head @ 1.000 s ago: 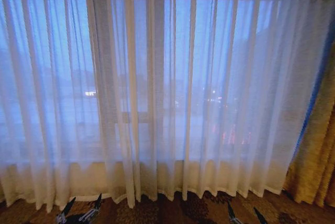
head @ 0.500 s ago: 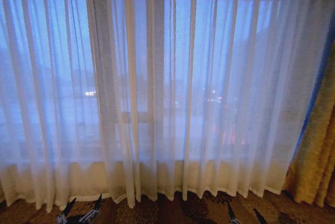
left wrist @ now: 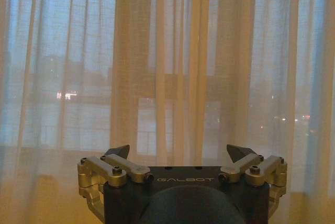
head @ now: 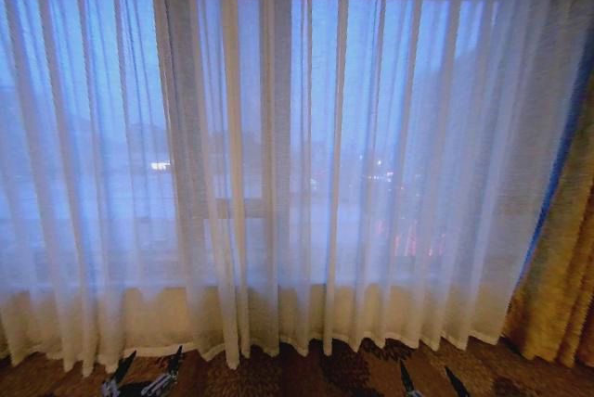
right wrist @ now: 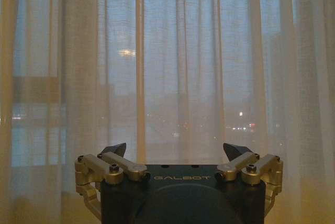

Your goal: Open the curtains by pulling them apart, changing their state from closed to fully open.

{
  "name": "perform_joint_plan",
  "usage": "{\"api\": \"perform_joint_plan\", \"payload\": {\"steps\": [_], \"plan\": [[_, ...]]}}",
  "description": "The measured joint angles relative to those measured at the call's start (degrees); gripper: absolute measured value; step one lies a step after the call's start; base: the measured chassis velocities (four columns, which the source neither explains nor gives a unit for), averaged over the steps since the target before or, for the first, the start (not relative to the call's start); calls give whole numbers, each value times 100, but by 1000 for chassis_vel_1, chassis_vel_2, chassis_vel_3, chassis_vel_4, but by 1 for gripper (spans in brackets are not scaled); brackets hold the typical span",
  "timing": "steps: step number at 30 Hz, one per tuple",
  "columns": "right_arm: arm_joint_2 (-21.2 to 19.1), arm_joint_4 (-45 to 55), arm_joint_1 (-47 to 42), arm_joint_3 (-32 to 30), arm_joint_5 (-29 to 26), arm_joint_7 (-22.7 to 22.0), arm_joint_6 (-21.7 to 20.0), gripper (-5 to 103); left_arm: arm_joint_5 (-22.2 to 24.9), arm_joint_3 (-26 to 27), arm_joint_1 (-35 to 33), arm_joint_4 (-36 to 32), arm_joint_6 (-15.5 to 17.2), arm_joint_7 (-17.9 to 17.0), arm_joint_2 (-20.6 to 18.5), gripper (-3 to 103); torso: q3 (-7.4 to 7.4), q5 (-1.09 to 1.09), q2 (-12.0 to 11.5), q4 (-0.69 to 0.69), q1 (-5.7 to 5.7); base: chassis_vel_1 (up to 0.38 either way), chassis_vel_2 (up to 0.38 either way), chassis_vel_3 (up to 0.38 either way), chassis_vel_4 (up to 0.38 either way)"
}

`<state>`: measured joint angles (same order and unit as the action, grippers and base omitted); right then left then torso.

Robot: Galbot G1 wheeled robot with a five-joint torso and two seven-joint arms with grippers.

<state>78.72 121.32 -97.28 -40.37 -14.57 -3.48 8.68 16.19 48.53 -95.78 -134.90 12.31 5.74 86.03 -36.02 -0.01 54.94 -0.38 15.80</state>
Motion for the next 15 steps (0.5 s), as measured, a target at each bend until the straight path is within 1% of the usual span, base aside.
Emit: {"api": "perform_joint_plan", "payload": {"steps": [9,15], "plan": [[0,-57,-7,-8,20,15,85,100,-1,13,-29,-8,-27,3,-9,100,0,0,0,0,0,0,0,0,0],[0,-105,-4,-2,28,17,100,100,-1,25,-38,-3,-36,7,-10,100,0,-1,0,0,0,-69,38,51,-38]]}}
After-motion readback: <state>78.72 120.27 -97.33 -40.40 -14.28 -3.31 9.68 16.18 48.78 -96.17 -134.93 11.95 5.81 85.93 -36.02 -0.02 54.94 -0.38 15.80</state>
